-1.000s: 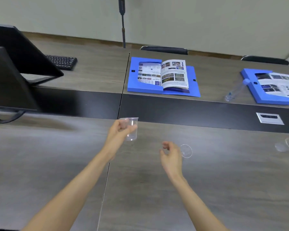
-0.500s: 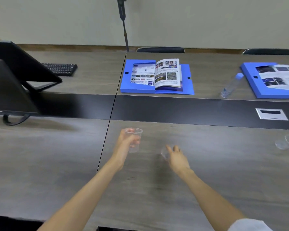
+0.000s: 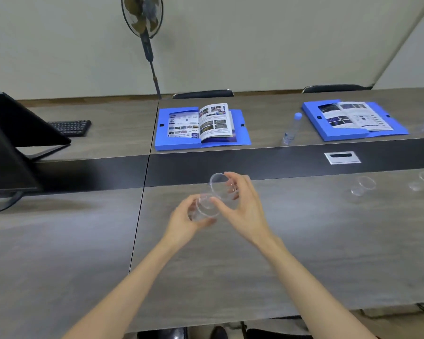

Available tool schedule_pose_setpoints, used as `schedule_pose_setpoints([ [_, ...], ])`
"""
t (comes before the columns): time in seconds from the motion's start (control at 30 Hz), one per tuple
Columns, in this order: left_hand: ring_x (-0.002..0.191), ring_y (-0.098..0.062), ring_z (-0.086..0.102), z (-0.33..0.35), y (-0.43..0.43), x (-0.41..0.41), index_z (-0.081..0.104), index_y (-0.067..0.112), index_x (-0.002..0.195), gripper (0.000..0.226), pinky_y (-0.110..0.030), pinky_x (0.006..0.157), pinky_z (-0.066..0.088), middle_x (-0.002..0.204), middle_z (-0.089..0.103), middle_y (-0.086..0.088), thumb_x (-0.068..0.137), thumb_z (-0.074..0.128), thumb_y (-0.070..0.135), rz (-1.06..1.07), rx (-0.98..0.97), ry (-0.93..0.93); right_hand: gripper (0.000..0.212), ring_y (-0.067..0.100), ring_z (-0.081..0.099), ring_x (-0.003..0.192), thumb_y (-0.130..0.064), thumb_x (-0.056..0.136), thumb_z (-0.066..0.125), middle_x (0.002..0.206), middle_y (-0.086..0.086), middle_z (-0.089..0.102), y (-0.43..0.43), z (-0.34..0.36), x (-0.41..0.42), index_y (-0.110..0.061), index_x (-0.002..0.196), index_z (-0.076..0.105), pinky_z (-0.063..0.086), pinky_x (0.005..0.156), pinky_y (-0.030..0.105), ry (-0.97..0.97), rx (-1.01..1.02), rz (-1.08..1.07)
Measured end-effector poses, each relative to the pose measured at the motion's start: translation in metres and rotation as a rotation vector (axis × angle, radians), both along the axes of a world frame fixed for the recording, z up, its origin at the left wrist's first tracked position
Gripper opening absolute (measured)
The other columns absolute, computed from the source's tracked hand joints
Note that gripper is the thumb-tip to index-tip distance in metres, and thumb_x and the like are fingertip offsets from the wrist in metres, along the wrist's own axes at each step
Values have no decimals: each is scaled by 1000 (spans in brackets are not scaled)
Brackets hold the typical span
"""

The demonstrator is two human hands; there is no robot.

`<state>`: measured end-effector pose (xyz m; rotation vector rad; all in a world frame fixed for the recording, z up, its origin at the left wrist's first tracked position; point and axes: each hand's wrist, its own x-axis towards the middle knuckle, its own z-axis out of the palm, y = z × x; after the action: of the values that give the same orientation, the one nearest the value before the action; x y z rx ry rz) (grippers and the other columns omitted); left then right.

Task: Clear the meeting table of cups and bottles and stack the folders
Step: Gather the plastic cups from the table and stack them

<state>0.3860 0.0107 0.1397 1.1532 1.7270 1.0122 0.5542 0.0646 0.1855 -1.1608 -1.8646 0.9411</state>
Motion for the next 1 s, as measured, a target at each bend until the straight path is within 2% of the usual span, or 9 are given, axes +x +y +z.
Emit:
schedule_pose_setpoints([
  [0.1, 104, -12, 69, 16, -17, 22, 68, 31, 113, 57, -44, 91, 59, 108, 75, 12, 62, 90, 38, -38, 95, -74, 66, 3, 53, 103, -45, 77, 73, 117, -7, 53, -30, 14, 18, -20, 135, 53, 40, 84, 7, -77, 0, -12],
  [0.23, 100, -8, 69, 23, -40, 50, 68, 29, 112, 51, -40, 89, 60, 104, 75, 14, 66, 90, 30, -90, 134, -113, 67, 9, 54, 112, -38, 78, 79, 122, -7, 54, -56, 22, 47, -21, 138, 53, 46, 96, 24, -175, -16, -18],
  [0.37, 102, -16, 70, 30, -54, 83, 68, 28, 117, 63, -45, 91, 59, 103, 74, 10, 58, 85, 43, -107, 148, -140, 85, 1, 47, 124, -57, 76, 75, 128, -14, 50, -81, 30, 85, -30, 149, 41, 38, 104, 20, -204, -51, -28],
  [0.43, 101, -14, 70, 33, -54, 99, 67, 27, 118, 65, -38, 92, 58, 104, 73, 10, 58, 86, 44, -114, 164, -121, 77, 1, 49, 123, -60, 82, 68, 130, -14, 51, -88, 31, 107, -29, 148, 45, 39, 103, 20, -183, -38, -77],
  [0.53, 102, -12, 68, 39, -49, 129, 67, 27, 120, 58, -23, 86, 52, 107, 71, 10, 67, 92, 27, -126, 166, -94, 52, 2, 54, 113, -52, 93, 59, 128, -13, 56, -92, 30, 149, -27, 139, 54, 44, 96, 22, -172, -20, -146],
  [0.6, 104, -13, 68, 45, -44, 162, 67, 26, 120, 56, -18, 83, 49, 107, 71, 9, 70, 91, 21, -139, 176, -87, 46, 2, 56, 110, -50, 97, 55, 126, -13, 58, -93, 29, 185, -24, 134, 59, 47, 97, 26, -152, -22, -181],
  [0.7, 107, -17, 67, 49, -34, 218, 67, 24, 120, 56, -22, 87, 50, 109, 72, 5, 70, 91, 20, -153, 192, -74, 44, 4, 57, 109, -50, 98, 52, 123, -12, 59, -90, 30, 241, -22, 132, 60, 49, 97, 29, -150, -19, -216],
  [0.83, 107, -17, 66, 57, -21, 303, 66, 24, 120, 56, -17, 83, 48, 109, 72, 4, 71, 91, 21, -138, 211, -68, 42, 4, 58, 108, -49, 99, 51, 121, -14, 59, -81, 31, 331, -24, 132, 59, 50, 90, 20, -111, -32, -229],
  [1.0, 108, -20, 69, 65, -7, 393, 66, 24, 123, 58, -31, 91, 53, 110, 75, -3, 70, 91, 26, -54, 201, -120, 44, 1, 58, 104, -50, 100, 49, 120, -12, 61, -71, 32, 433, -22, 131, 60, 46, 79, 12, -113, -57, -233],
])
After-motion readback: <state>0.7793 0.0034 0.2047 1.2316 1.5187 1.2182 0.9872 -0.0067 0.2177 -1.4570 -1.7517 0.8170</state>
